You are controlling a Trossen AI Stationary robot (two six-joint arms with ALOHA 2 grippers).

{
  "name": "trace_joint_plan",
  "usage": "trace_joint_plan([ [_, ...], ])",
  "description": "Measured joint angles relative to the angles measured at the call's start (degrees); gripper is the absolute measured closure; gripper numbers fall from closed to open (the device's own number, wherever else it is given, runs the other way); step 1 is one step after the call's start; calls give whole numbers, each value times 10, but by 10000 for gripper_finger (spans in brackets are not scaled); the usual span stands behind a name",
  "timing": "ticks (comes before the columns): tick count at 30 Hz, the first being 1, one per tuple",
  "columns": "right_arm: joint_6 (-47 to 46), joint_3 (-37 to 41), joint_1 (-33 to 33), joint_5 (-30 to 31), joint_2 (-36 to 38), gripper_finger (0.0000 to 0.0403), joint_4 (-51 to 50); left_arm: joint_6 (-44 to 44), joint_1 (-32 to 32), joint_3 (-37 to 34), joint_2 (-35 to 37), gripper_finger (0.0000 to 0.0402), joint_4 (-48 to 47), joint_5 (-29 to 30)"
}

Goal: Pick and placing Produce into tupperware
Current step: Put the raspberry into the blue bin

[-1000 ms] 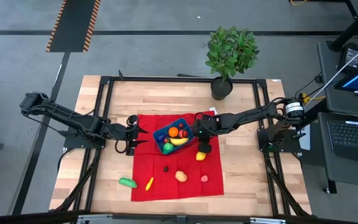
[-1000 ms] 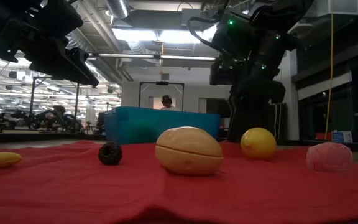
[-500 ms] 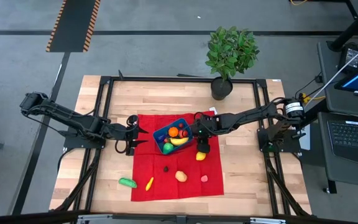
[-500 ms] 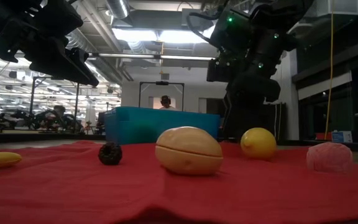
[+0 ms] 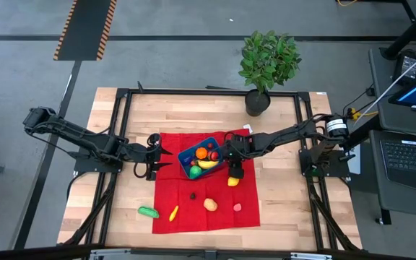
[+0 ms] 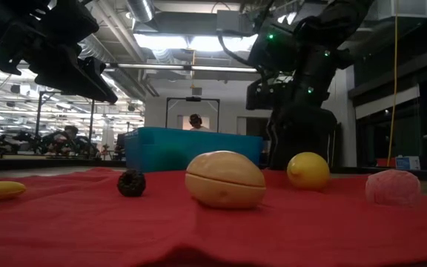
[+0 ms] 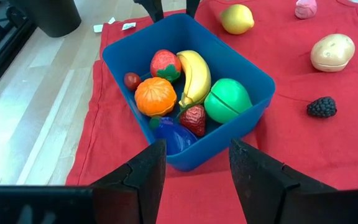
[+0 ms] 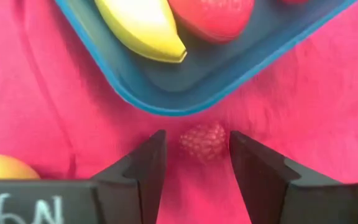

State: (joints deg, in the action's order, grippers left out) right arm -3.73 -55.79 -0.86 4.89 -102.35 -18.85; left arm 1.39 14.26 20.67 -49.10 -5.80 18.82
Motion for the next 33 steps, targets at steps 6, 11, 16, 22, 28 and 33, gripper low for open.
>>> trace_joint_plan([
  [6,2,0,0,0,0,236,-2,0,0,0,0,234,-1,0],
  [11,1,0,2,0,0,278,-1,0,0,0,0,234,-2,0],
  [16,-4,-2,11,0,1,313,2,0,0,0,0,234,-2,0],
  [22,-3,-2,21,-1,2,335,1,0,0,0,0,234,-2,0],
  [28,-2,2,26,-15,-3,365,-15,0,0,0,0,234,-2,0],
  [33,-5,1,25,-19,-2,397,-26,0,0,0,0,234,-2,0],
])
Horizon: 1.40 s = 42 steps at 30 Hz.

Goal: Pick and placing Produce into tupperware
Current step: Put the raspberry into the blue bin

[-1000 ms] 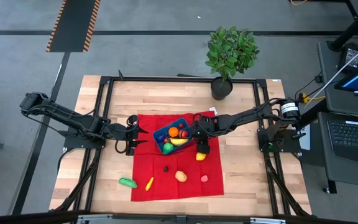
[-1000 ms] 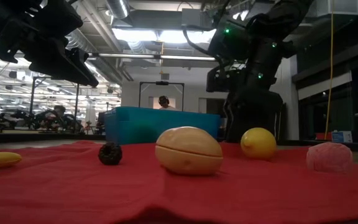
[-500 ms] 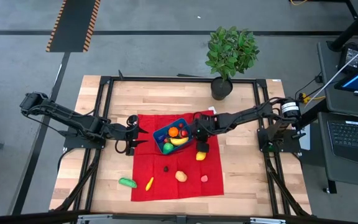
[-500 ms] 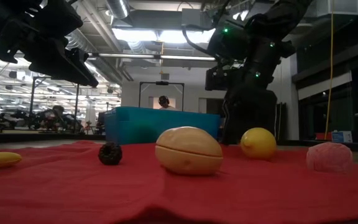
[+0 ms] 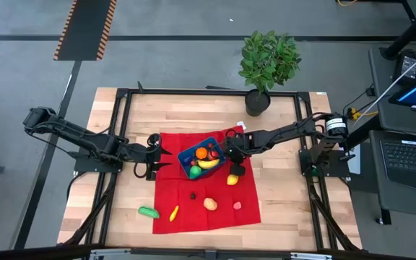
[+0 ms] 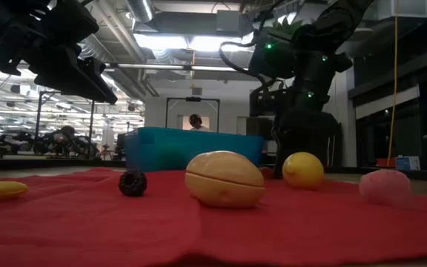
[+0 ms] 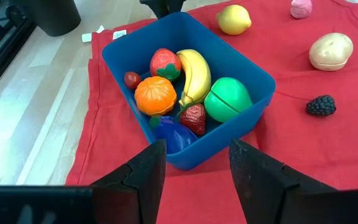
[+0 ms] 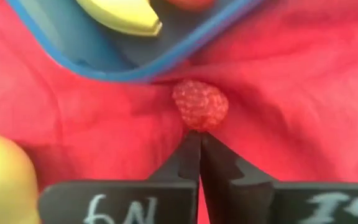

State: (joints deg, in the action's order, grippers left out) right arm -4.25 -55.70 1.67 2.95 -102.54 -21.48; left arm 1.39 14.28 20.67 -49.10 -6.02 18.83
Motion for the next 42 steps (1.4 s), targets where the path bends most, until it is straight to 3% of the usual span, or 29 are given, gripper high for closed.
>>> trace_joint_plan([
  [3,-6,0,0,0,0,393,2,0,0,0,0,234,0,0],
  [10,-44,-1,0,-2,2,335,-43,0,0,0,0,234,0,0],
  [13,-47,-2,0,-29,3,322,-49,0,0,0,0,234,0,0],
  [37,-44,-25,13,-46,4,322,-87,0,0,0,0,234,0,0],
  [42,-43,-25,13,-46,5,301,-89,0,0,0,0,234,0,0],
])
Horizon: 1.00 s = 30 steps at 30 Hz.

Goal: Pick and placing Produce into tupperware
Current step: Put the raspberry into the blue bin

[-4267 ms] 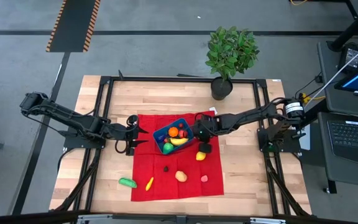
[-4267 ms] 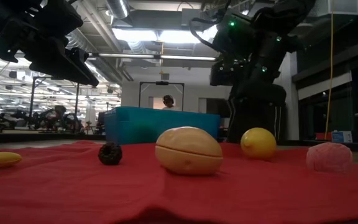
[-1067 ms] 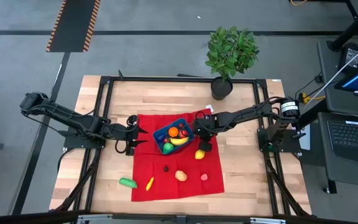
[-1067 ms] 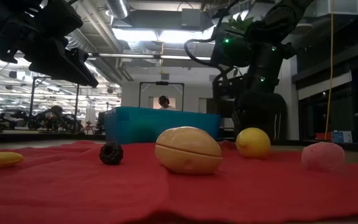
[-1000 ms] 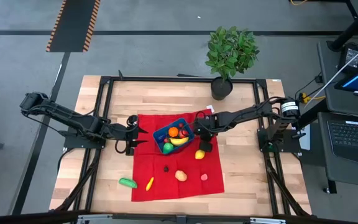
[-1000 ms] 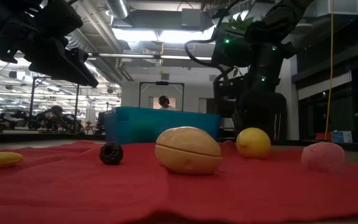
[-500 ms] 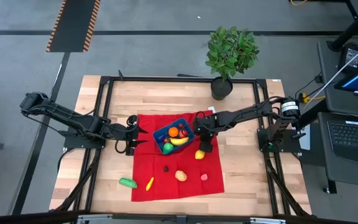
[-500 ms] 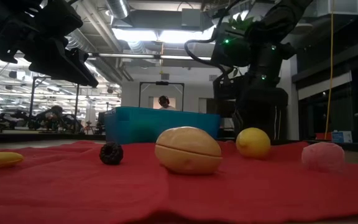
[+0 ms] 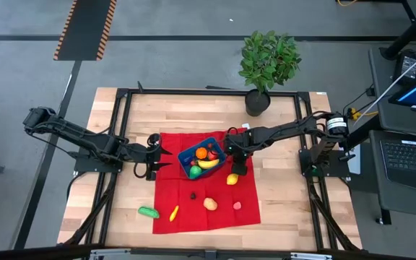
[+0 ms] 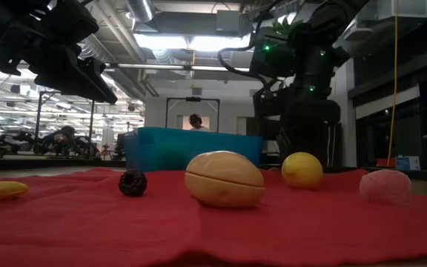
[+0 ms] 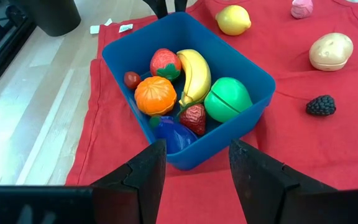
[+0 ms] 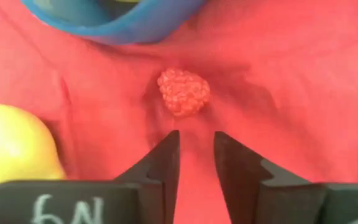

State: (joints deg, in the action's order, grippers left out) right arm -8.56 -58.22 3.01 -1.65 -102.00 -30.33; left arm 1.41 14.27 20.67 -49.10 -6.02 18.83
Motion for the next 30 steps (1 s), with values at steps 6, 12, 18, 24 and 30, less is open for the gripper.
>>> trace_joint_plan([
  [6,39,-2,0,0,6,238,0,0,0,0,0,234,0,0],
  [12,122,-10,0,8,6,197,-2,0,0,0,0,234,0,0],
  [18,167,-10,0,42,6,191,21,0,0,0,0,234,0,0],
  [24,178,-10,0,41,6,191,55,-1,0,0,0,234,0,0],
  [30,172,-10,0,14,6,191,53,-1,0,0,0,234,0,0],
])
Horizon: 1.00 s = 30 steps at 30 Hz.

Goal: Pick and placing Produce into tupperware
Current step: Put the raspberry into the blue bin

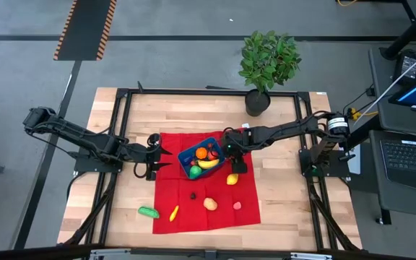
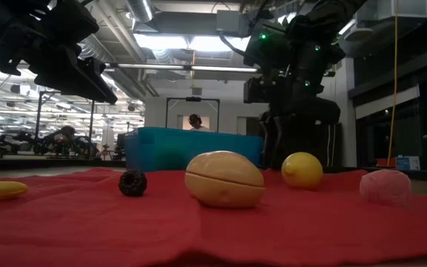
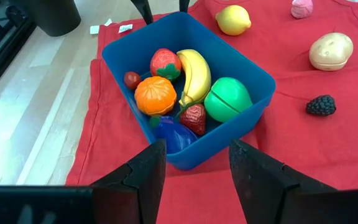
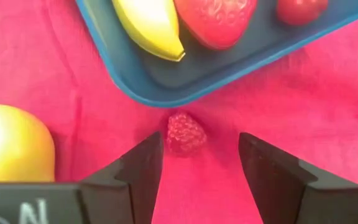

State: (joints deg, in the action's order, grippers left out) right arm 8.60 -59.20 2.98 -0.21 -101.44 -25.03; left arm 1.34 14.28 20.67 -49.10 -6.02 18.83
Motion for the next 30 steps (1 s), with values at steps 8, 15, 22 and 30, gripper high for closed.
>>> trace_joint_plan([
  [8,-8,0,0,-5,0,191,7,0,0,0,0,234,0,0],
  [15,-8,0,-1,-10,-21,191,17,0,0,0,0,234,0,0],
  [22,-9,1,-3,-10,-25,191,16,0,0,0,0,234,0,0],
  [30,-10,1,-3,-12,-25,203,17,0,0,0,0,234,0,0],
])
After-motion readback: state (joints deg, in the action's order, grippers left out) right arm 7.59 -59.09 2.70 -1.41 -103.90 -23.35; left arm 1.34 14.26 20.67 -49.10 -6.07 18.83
